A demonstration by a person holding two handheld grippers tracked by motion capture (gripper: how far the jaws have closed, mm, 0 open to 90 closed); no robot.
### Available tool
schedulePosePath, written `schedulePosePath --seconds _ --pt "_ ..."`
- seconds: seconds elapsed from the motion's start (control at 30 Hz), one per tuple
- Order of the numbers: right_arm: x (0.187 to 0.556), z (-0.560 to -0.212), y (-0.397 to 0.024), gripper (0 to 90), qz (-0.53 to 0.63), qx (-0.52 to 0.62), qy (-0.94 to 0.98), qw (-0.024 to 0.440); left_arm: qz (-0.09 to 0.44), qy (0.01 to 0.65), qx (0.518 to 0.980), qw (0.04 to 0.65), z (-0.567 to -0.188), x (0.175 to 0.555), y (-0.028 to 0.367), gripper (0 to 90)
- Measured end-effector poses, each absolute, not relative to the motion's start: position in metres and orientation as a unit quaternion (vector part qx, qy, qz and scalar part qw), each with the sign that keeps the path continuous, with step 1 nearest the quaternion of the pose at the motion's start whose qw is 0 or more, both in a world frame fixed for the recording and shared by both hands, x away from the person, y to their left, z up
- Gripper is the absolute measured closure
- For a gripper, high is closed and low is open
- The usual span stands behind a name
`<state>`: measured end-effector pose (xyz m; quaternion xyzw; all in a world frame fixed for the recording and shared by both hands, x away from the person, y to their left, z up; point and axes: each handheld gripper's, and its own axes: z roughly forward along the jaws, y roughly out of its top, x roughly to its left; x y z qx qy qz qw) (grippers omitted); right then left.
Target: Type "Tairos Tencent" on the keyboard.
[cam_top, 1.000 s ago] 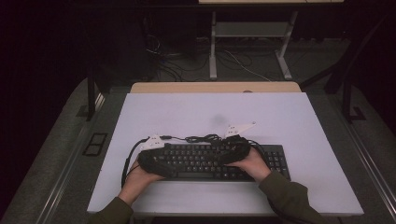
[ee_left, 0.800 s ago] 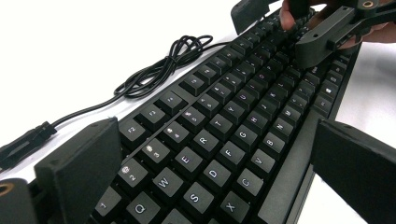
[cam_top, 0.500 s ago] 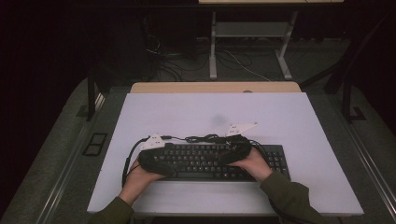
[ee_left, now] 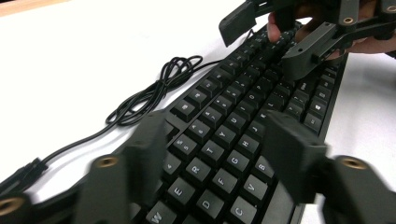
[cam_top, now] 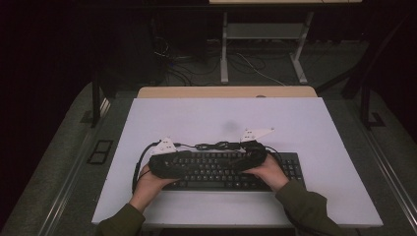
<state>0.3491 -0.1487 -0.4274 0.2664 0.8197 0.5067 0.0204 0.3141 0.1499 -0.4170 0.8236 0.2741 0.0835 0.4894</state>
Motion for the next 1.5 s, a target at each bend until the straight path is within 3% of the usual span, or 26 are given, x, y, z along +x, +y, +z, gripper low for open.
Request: schedulePosePath --seconds 0.43,1.5 --pt "0.349 -0.428 -0.149 18.3 0.505 0.265 0.821 0.023 0.069 0.275 0.838 0.466 -0.421 0.321 0.140 88.8" --pt "0.347 -0.430 -0.146 18.3 0.501 0.265 0.823 0.023 0.066 0.281 0.868 0.405 -0.436 0.328 0.133 89.1"
